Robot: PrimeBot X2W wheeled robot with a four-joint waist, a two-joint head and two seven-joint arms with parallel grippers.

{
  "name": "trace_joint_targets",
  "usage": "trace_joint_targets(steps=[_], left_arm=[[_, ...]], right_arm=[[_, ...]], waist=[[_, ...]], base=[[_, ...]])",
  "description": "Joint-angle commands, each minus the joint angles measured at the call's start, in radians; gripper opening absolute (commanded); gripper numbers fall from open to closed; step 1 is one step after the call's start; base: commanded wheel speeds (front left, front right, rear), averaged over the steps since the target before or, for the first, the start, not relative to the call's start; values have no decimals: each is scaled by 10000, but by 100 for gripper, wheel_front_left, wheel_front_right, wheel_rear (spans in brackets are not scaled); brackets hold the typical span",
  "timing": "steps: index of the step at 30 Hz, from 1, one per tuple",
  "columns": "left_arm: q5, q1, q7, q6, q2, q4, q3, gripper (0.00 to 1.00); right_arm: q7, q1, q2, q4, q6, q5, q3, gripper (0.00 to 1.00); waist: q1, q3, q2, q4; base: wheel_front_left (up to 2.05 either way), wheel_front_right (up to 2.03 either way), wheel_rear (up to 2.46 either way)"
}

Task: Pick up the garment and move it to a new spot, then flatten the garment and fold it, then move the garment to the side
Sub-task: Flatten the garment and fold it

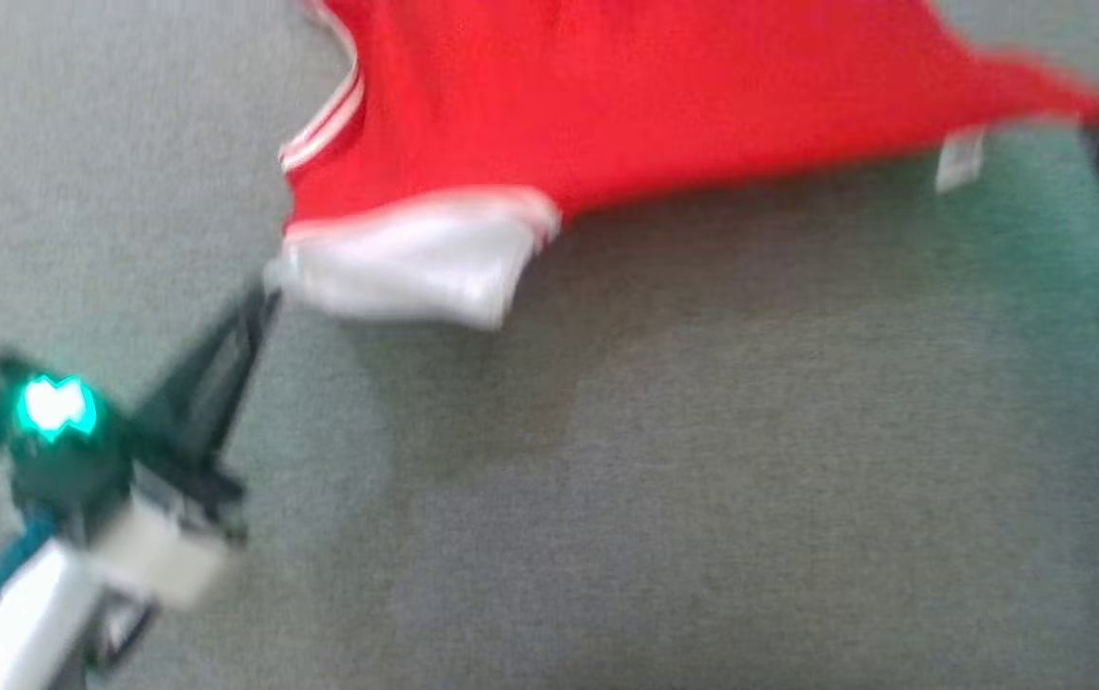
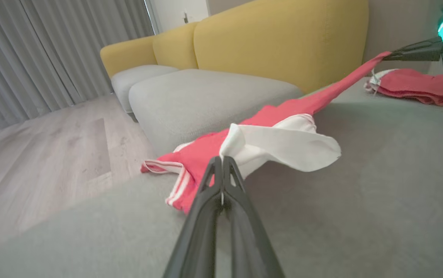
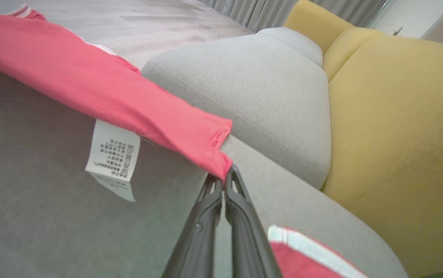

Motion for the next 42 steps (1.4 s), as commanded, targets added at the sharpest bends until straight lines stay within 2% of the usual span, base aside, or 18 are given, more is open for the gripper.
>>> trace_joint_targets(steps=[1, 8, 12, 16, 25, 29, 42], left_arm=[[91, 31, -41, 134, 554, -391, 631, 0], [321, 2644, -41, 681, 267, -1371, 949, 0], [424, 3388, -41, 791, 223, -1756, 1182, 0], [551, 3353, -41, 654, 142, -1882, 1414, 0], [1004, 754, -41, -441, -252, -883, 1397, 0], [1132, -651, -41, -763, -358, -93, 1210, 0], [927, -3949, -41, -1045, -748, 1936, 11, 0]], right_arm=[[-103, 544, -470, -365, -7, -65, -254, 0], [409, 3702, -391, -2374, -7, -751, -2303, 0], [988, 5310, -92, -3676, -7, -1206, -3403, 0], [1591, 6019, 279, -4686, -7, -1434, -4167, 0], [2494, 5182, 1007, -4853, -7, -841, -4502, 0], [2778, 4444, 895, -4536, -7, -657, -4225, 0], [3319, 2014, 529, -3268, -7, -857, -3461, 0]], waist=[[4, -271, -1, -195], [4, -543, -1, -315], [4, -532, -1, -292], [4, -410, -1, -246], [4, 52, -1, 64], [4, 279, -1, 147], [4, 928, -1, 241]], base=[[0, 0, 0], [0, 0, 0], [0, 0, 0], [0, 0, 0], [0, 0, 0], [0, 0, 0], [0, 0, 0]])
